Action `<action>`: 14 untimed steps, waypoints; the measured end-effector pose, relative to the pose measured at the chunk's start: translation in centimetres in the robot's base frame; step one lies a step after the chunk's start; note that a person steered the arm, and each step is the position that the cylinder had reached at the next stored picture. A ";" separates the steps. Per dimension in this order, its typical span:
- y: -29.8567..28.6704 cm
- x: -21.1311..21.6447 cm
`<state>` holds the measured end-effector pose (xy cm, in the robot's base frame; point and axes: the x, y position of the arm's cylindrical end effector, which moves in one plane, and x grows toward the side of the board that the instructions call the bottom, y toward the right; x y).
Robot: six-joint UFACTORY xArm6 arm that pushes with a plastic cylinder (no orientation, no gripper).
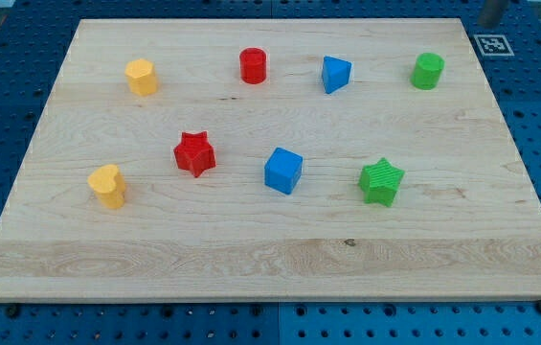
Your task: Move green circle slightly left and down
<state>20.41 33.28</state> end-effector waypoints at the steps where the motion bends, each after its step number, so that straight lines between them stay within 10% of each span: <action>1: 0.0 0.0; 8: -0.3 0.0; 14: -9.5 8.0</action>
<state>28.39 23.80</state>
